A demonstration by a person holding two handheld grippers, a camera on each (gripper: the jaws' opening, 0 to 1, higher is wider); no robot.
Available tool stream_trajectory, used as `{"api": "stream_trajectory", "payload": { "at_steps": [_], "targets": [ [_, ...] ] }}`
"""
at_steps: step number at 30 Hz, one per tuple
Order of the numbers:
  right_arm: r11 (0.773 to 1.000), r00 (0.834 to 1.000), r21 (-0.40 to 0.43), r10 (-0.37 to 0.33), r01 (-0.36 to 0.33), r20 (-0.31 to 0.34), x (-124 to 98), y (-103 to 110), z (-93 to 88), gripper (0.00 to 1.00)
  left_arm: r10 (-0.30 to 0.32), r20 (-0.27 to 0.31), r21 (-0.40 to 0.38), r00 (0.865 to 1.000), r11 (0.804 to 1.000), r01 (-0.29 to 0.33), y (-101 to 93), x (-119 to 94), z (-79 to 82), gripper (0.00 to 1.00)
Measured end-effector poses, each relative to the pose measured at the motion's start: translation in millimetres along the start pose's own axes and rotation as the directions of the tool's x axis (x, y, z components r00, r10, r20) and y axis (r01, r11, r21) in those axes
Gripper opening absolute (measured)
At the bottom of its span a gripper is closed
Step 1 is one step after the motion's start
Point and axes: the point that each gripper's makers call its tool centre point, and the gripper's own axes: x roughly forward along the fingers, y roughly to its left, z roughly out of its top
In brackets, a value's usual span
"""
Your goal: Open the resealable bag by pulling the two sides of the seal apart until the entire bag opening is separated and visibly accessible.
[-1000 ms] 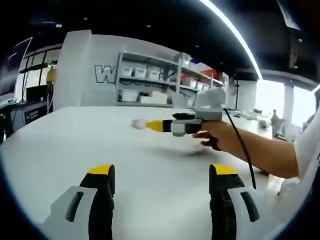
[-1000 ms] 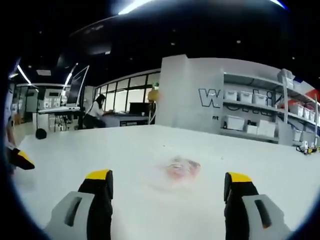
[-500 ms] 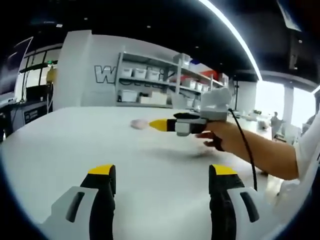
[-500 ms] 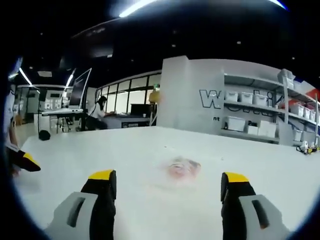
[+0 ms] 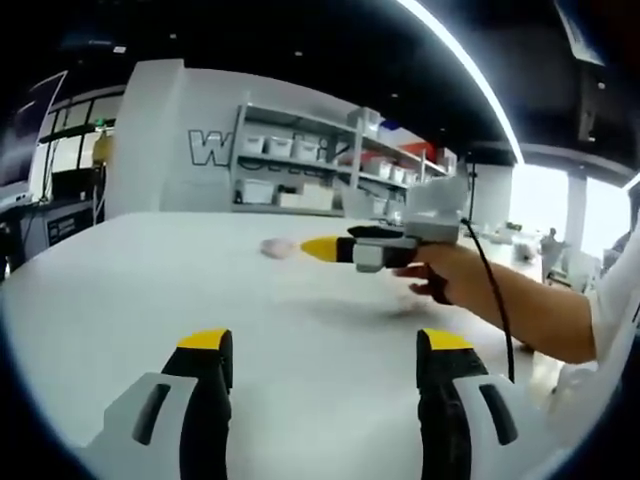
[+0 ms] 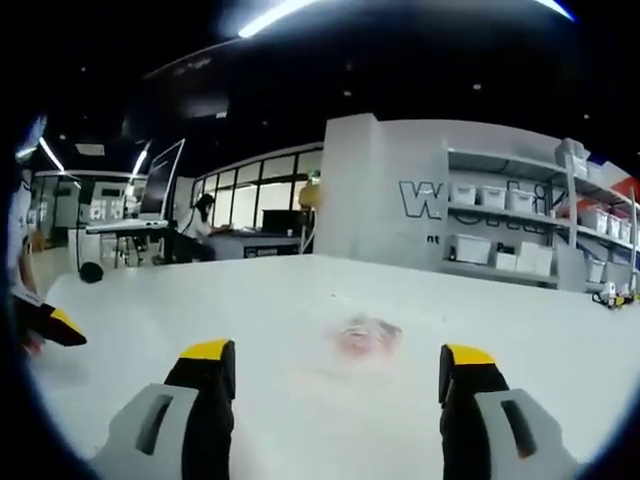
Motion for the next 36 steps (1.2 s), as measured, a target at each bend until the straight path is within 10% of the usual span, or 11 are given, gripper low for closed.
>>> {"api": "stream_trajectory", "payload": {
  "at_steps": [36],
  "targets": [
    [0.998, 1.000, 0.059, 0.002, -0.003, 0.028, -37.4, 3.7, 2.7, 0.77, 0.001, -0.004, -0.001, 1.000, 1.000, -0.001, -0.5, 0.5, -1.1, 0.75]
  ]
}}
